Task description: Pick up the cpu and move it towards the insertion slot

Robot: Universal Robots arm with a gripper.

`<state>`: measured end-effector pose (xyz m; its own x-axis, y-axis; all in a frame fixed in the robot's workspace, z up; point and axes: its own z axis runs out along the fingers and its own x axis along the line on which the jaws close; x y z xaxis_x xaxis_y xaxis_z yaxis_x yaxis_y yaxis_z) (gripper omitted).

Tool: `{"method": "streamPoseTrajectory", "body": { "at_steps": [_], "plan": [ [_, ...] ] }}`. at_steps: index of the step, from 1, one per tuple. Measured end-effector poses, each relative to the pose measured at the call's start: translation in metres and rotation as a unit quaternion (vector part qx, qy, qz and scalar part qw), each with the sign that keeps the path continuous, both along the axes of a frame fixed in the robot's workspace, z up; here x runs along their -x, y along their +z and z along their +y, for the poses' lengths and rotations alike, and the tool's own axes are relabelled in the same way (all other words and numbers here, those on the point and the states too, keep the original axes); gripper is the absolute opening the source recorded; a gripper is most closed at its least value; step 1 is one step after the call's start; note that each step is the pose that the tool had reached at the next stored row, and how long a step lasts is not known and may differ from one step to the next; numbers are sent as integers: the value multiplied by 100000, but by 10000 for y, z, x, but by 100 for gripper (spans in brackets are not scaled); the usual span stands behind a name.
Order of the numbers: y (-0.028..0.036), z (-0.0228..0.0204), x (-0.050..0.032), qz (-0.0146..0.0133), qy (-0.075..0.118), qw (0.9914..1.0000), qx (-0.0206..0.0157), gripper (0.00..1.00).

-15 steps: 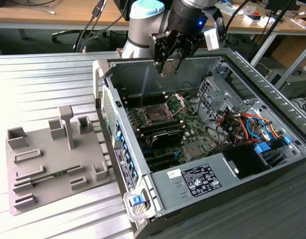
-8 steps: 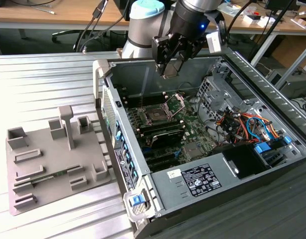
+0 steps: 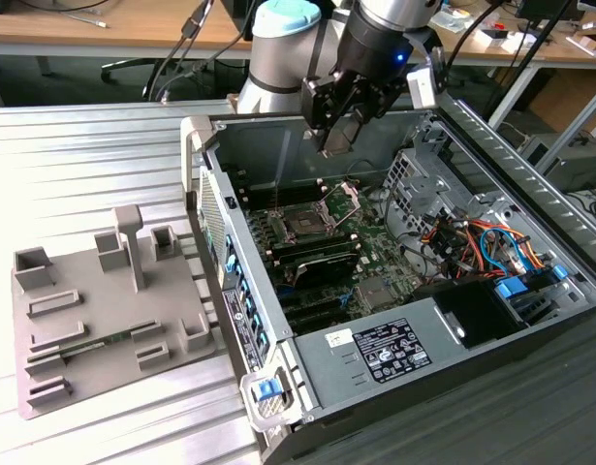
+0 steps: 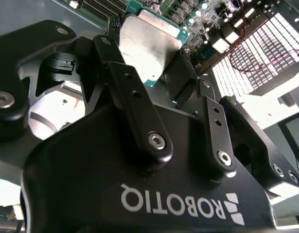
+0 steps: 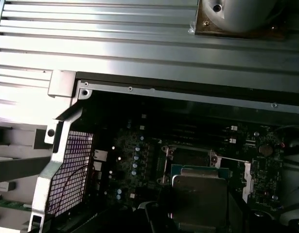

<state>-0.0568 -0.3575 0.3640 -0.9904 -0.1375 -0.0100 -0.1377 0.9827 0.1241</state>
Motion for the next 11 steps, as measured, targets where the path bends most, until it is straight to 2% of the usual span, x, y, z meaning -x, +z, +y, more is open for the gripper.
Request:
{"method": "streamPoseTrajectory", "body": {
  "at_steps": [11],
  "plan": [
    [-78,-8,-71,2,-1,100000,-1,55]
  ]
}}
